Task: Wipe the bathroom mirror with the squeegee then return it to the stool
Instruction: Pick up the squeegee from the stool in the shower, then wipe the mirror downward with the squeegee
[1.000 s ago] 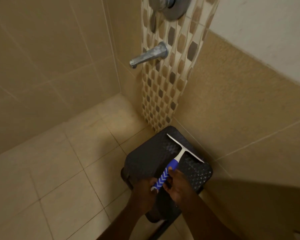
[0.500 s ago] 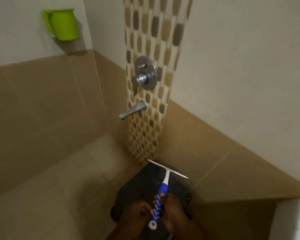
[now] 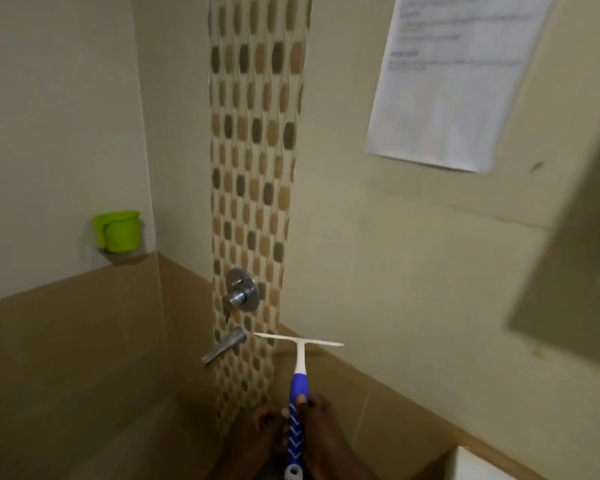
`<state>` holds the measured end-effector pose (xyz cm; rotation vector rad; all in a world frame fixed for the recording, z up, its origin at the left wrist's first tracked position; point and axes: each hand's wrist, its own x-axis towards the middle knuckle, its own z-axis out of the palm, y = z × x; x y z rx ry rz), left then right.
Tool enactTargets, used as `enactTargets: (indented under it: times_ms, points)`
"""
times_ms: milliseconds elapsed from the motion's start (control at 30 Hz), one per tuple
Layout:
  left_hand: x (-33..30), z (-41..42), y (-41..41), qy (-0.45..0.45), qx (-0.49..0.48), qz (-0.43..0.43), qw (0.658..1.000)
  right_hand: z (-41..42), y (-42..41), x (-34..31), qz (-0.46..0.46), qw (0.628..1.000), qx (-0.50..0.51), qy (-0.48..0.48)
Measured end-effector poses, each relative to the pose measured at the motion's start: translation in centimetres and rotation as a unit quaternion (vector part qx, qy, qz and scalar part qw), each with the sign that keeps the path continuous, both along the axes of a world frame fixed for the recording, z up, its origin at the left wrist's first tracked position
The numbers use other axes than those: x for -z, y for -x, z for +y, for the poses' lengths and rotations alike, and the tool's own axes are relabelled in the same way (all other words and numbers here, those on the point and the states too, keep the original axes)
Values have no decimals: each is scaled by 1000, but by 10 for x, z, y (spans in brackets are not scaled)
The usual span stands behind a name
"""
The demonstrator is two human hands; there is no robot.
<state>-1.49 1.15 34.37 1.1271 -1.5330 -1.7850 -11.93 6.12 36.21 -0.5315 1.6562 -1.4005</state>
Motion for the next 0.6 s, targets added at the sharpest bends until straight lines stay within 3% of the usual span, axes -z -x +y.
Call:
enactTargets:
  times_ms: [167,267,600]
  points:
    - [-75,9,18,42,-14,134,990,21,8,-81,158,986,-2,45]
    - [-127,21,25,105,3,155,982,42,7,-124,134,984,-16,120]
    - [-266,98,50,274,40,198,940,138,19,-250,183,953,-23,240]
